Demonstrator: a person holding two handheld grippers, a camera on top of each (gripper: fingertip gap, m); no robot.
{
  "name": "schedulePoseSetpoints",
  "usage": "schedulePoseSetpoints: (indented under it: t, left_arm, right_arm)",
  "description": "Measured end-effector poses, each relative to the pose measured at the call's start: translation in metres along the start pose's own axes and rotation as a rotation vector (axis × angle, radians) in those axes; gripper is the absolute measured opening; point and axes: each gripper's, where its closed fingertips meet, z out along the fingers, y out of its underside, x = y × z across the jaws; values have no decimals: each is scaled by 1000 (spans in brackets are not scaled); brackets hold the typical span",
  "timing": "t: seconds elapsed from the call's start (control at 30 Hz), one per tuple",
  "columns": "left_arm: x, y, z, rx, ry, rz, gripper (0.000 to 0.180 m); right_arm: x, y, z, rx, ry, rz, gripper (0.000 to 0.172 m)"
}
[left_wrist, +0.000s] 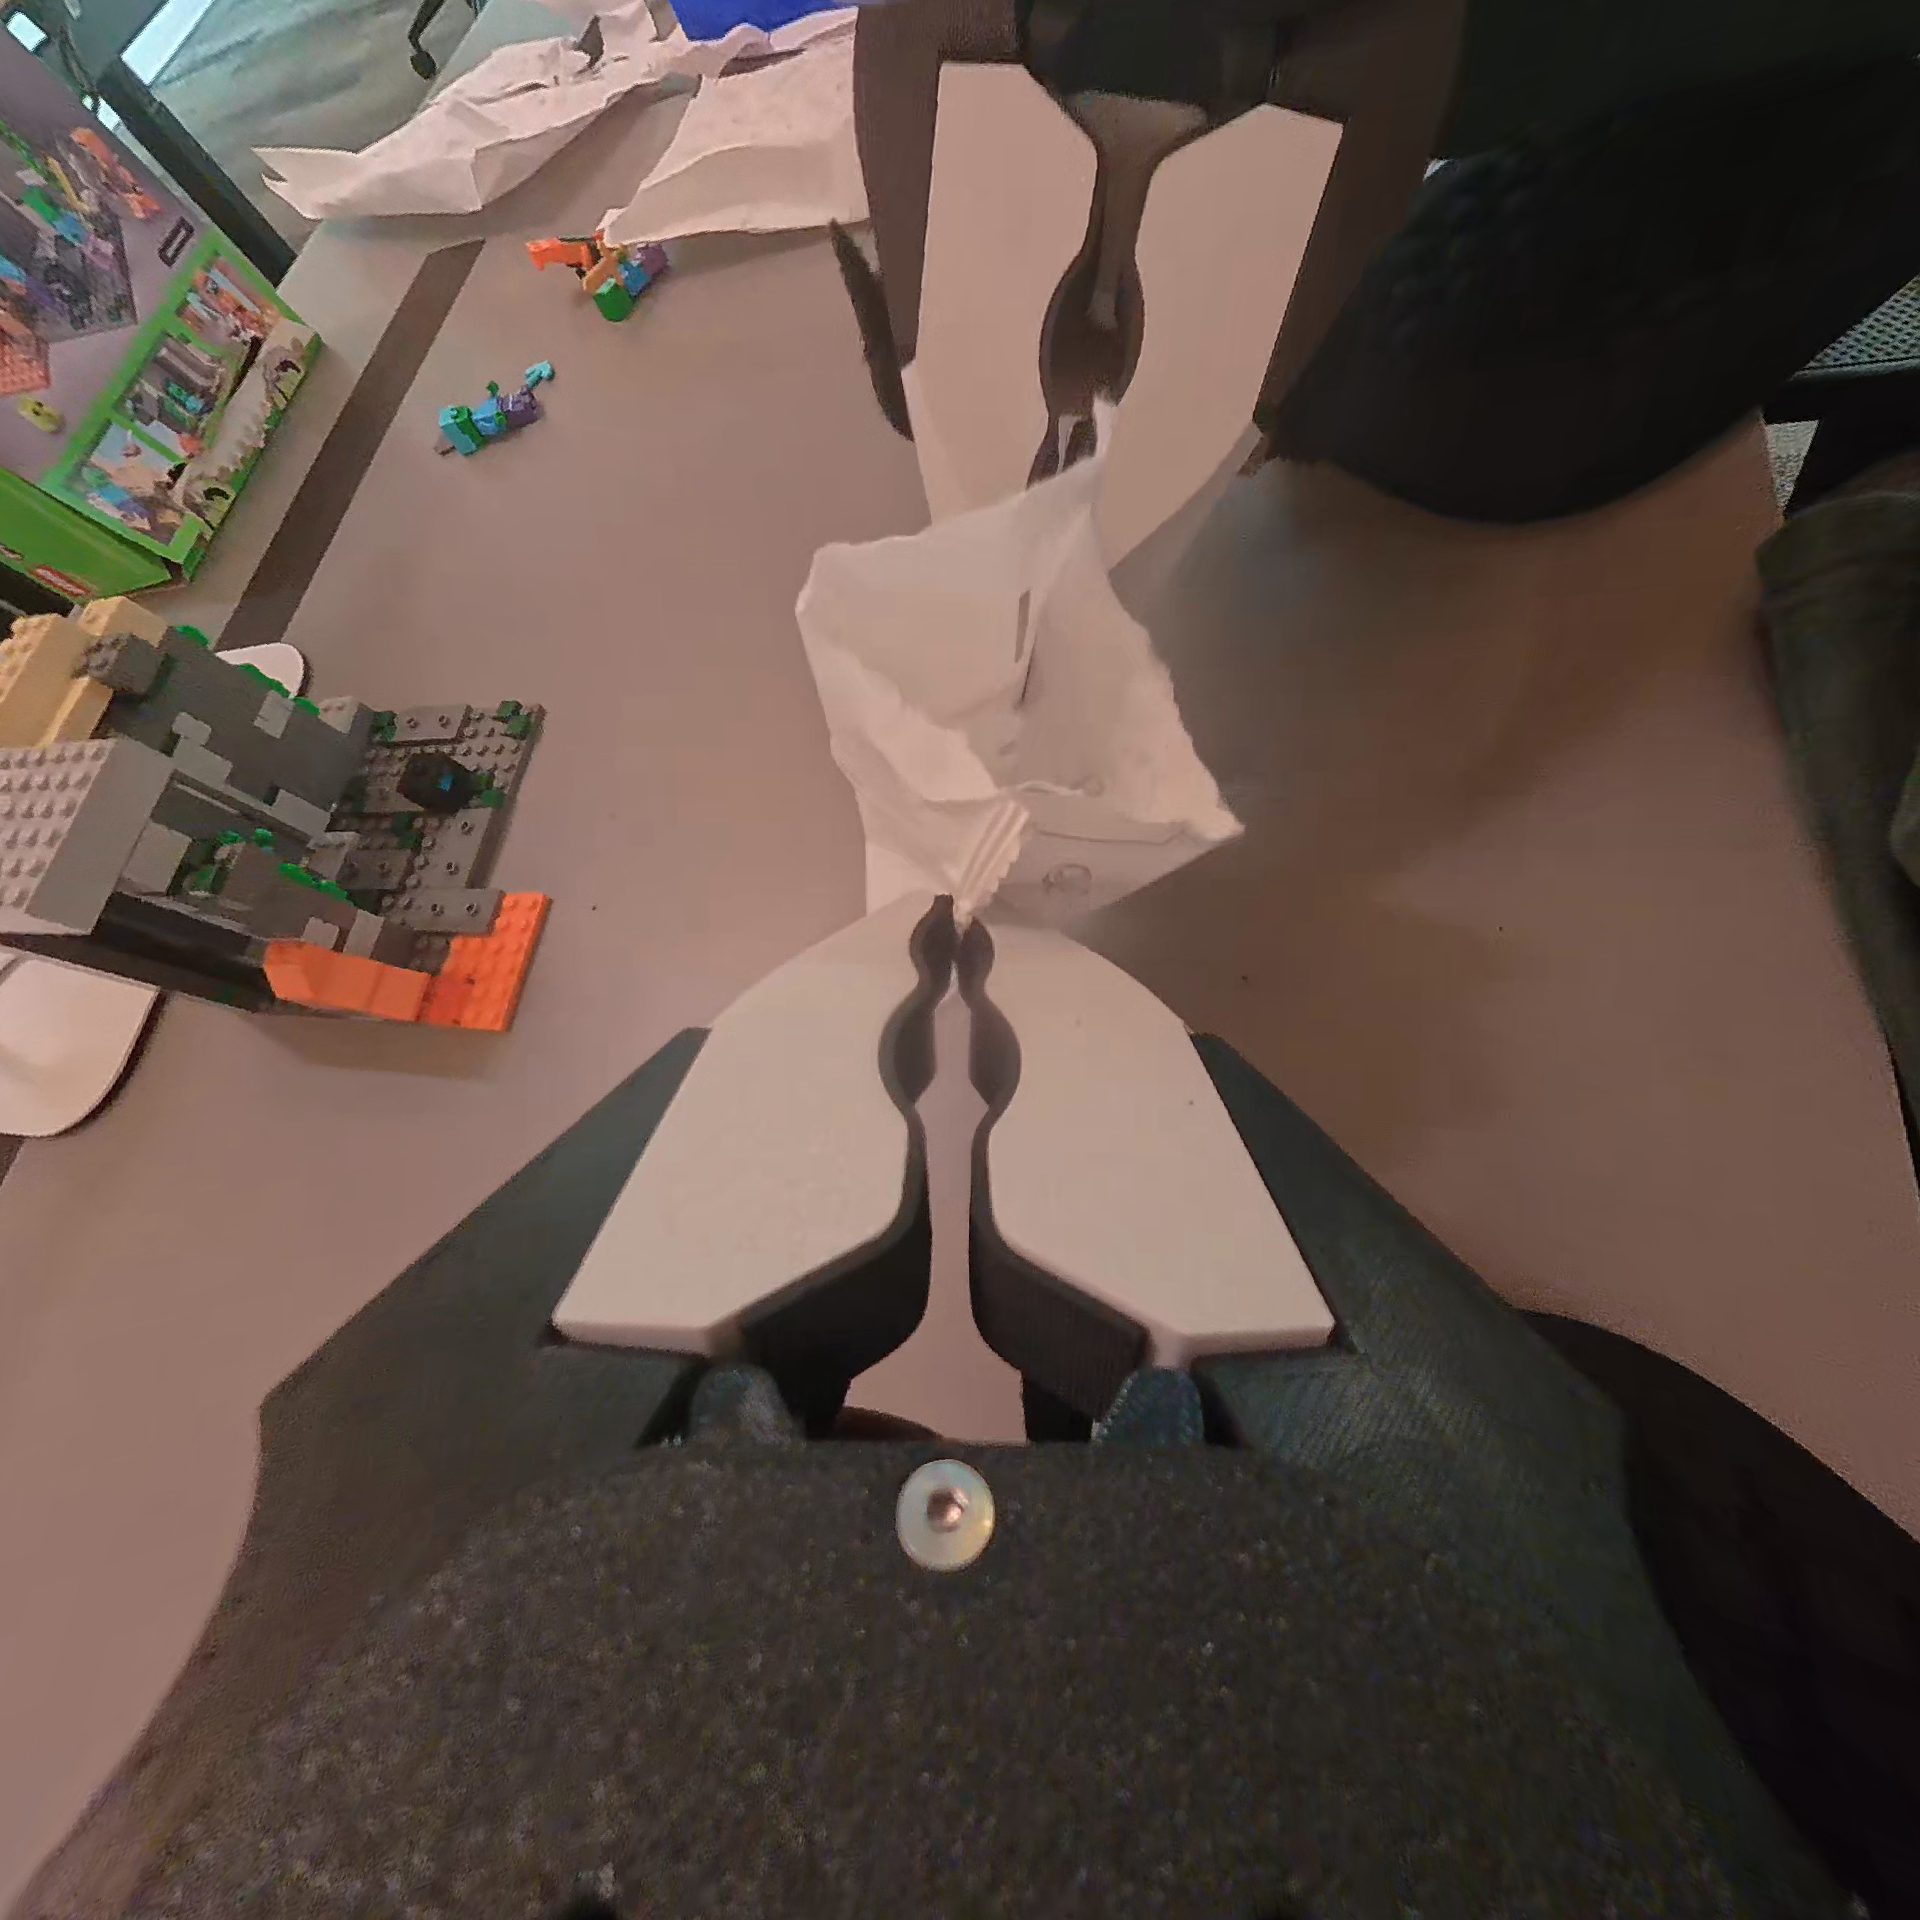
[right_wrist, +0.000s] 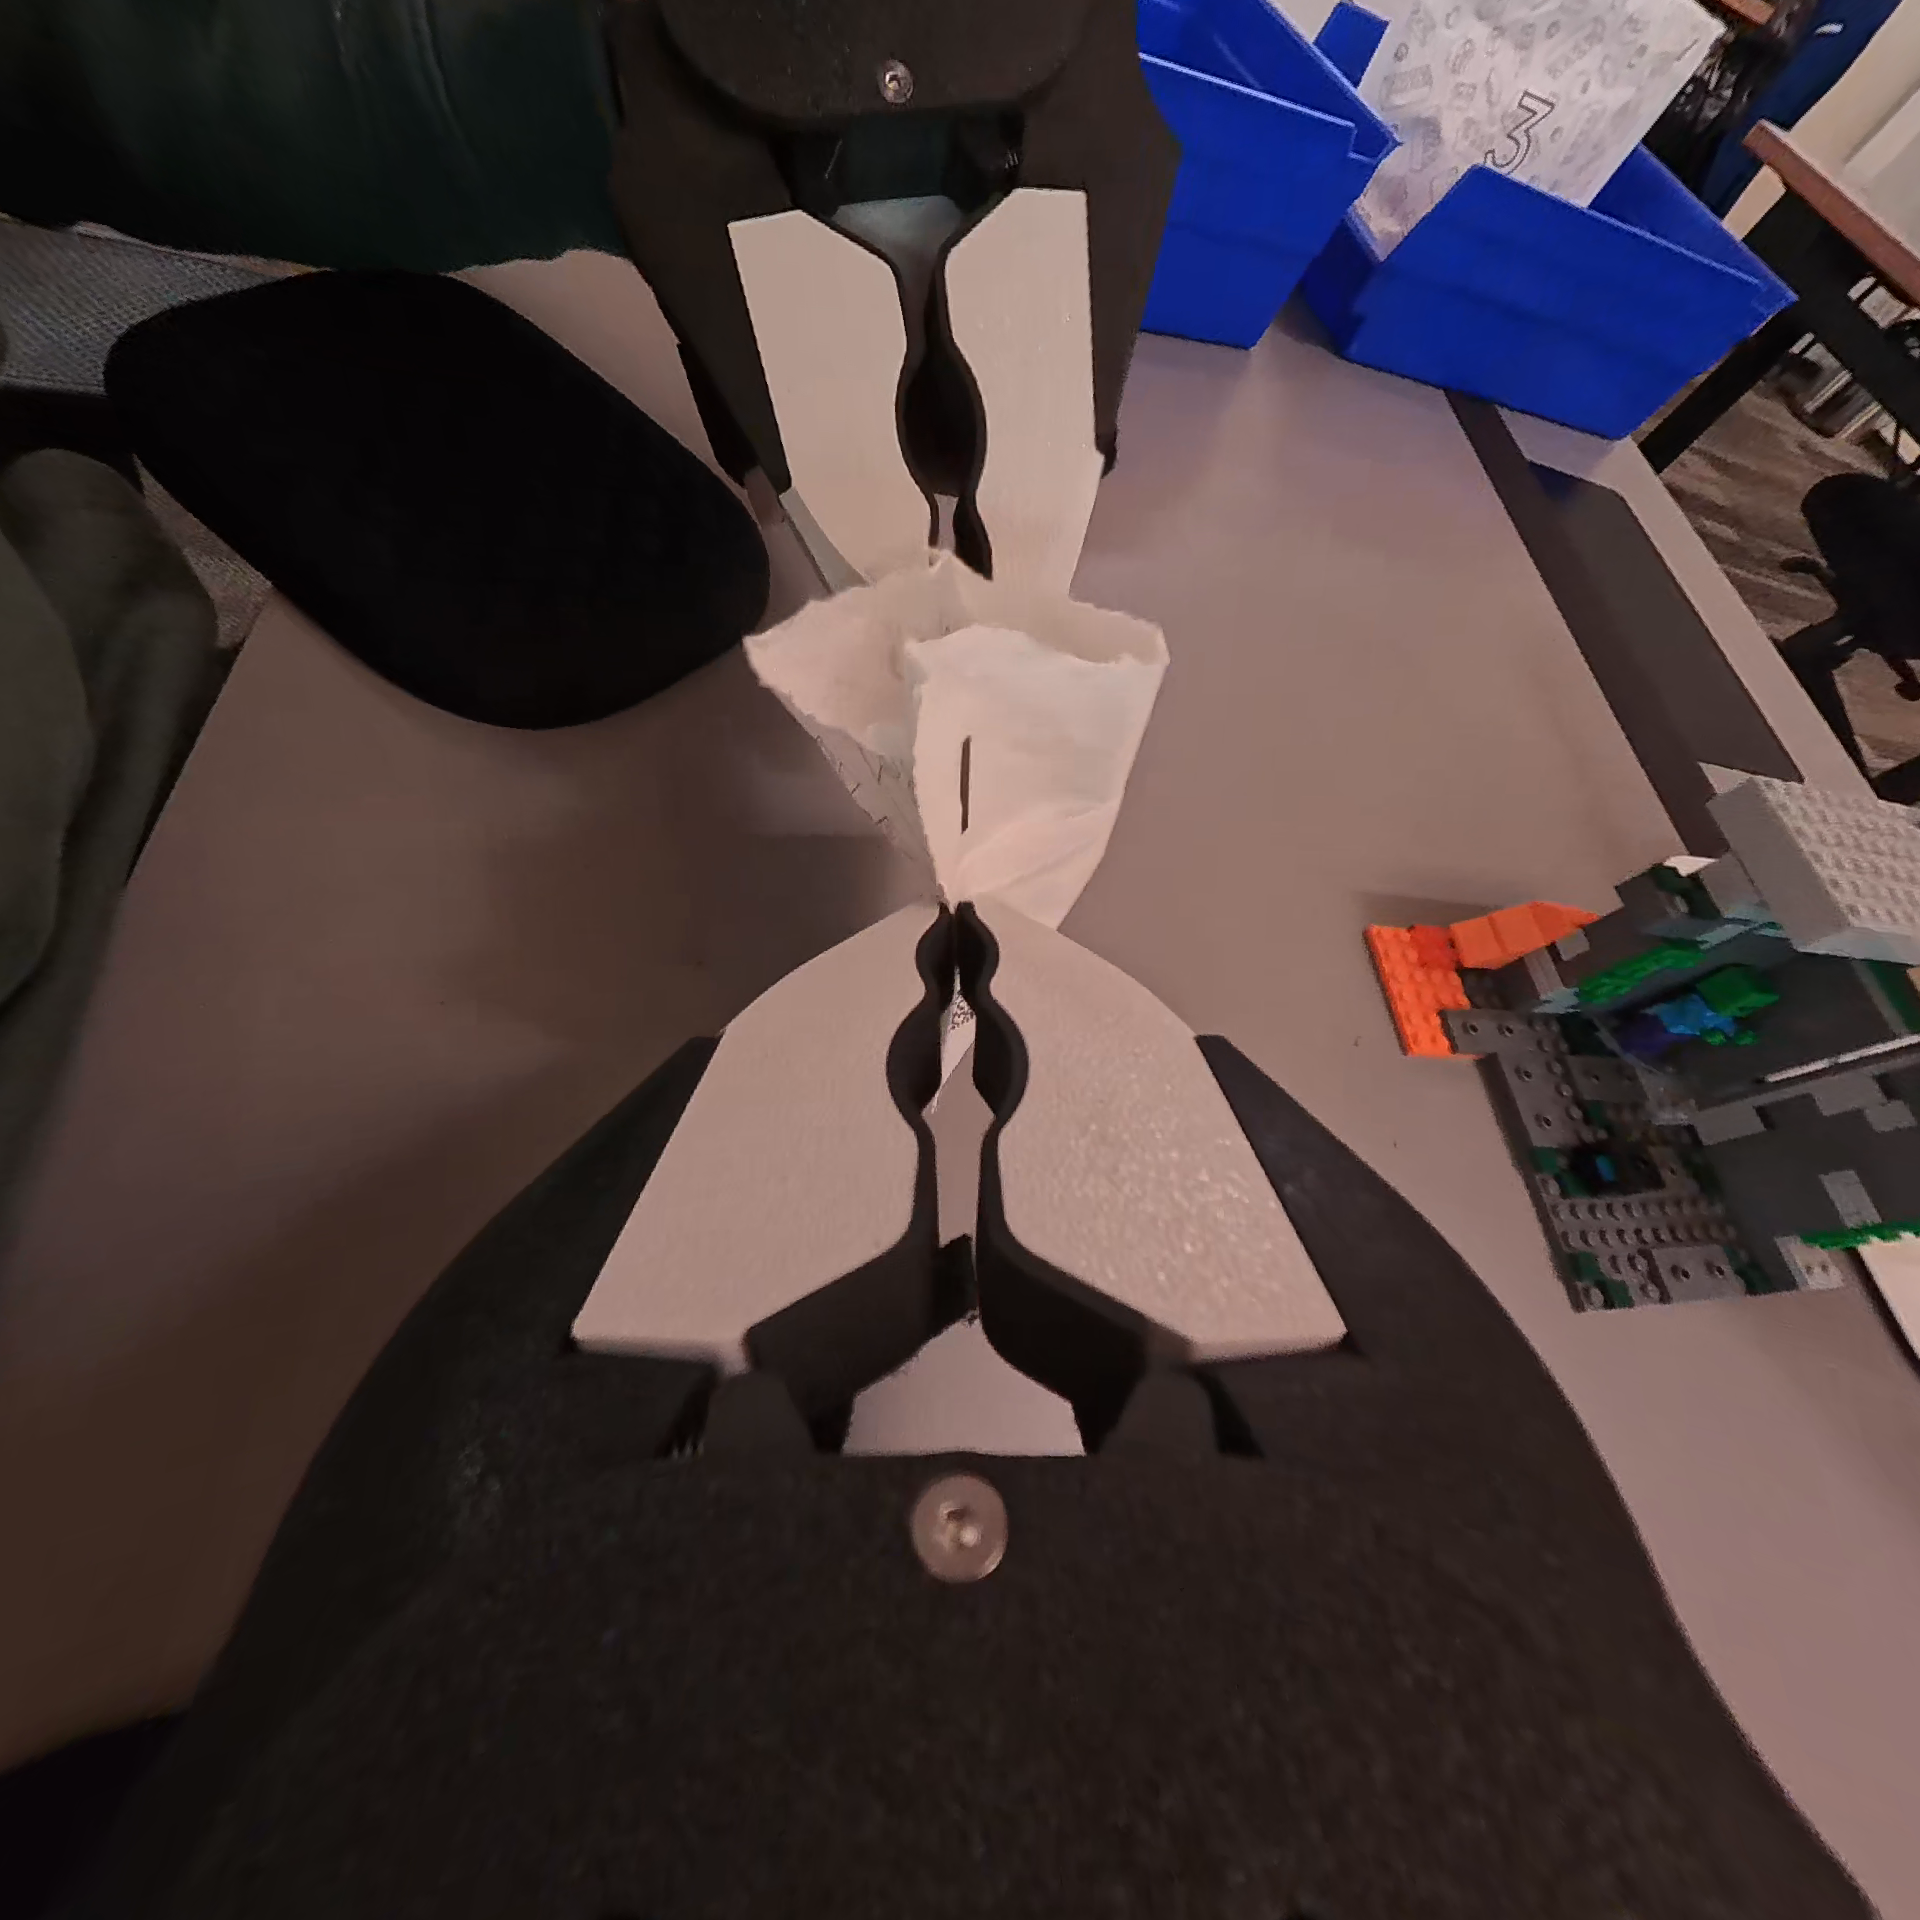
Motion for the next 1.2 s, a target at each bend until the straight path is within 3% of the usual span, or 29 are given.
schedulePoseSetpoints:
  t: [0.7,0.87,1.03,1.2]
  left_arm:
    - [-2,-4,4,17,12,-3,0]
    - [-10,7,-3,6,-16,-32,0]
    - [-26,22,-5,-16,-60,-83,0]
    - [-54,51,-14,-90,-118,-187,0]
  right_arm:
    - [6,-1,3,28,18,-1,0]
    - [15,9,-6,3,38,16,3]
    - [23,23,-12,-30,55,75,17]
    - [29,37,-23,-26,87,168,20]
